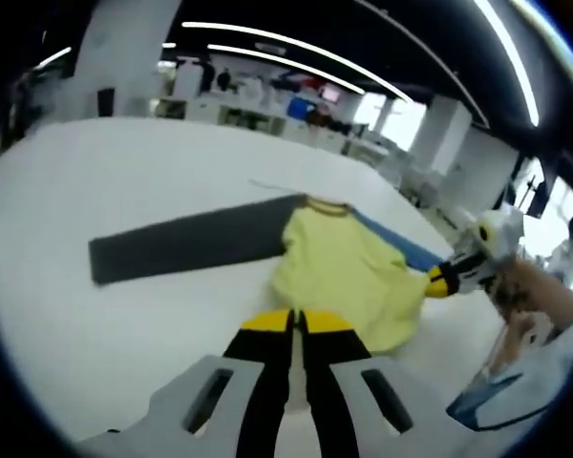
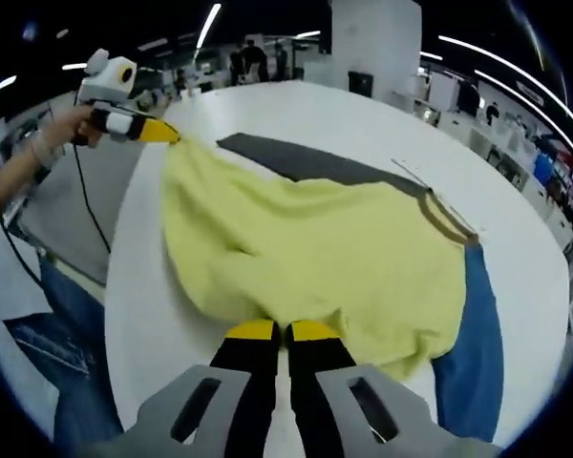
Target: Fold the garment on the visible template until the final outline fits inside the template.
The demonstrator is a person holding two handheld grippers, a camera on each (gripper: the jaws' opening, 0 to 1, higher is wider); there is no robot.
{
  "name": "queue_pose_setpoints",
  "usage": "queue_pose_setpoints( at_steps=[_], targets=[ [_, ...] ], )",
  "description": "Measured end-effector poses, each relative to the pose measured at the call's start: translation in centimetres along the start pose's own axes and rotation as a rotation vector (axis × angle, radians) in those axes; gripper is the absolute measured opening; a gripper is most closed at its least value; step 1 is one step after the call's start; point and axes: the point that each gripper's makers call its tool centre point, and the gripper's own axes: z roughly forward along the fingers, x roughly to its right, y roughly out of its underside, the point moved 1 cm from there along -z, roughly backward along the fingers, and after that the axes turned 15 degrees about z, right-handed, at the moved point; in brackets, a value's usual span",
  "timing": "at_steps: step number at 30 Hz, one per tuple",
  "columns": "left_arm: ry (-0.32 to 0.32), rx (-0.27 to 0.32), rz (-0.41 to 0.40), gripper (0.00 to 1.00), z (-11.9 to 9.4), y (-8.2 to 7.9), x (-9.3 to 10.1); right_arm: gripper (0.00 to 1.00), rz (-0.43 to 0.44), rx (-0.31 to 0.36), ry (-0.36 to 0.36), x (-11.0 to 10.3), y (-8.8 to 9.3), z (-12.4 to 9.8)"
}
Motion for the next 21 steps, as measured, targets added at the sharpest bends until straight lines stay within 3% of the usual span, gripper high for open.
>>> queue_pose_setpoints(
  at_steps=[4, 10, 18, 21],
  targets=[
    [-0.004, 0.012, 0.023, 0.0, 0.0, -0.8, 0.3, 0.04, -0.047, -0.012, 0.029, 0.6, -0.9, -2.4],
    [0.0, 0.055, 0.069, 0.0, -0.3, -3.3, 0.6, 0.04, -0.163, -0.12, 0.031, 0.8, -1.2, -5.8],
    [0.019, 0.078, 0.172, 0.0, -0.5, -6.1, 2.0, 0.03, -0.284, -0.176, 0.064, 1.0, -2.4, -8.9],
    [0.034, 0.088, 0.202, 0.0, -0.8, -7.0, 2.8, 0.03, -0.365, -0.209, 0.081, 1.0, -2.6, -10.2]
  ],
)
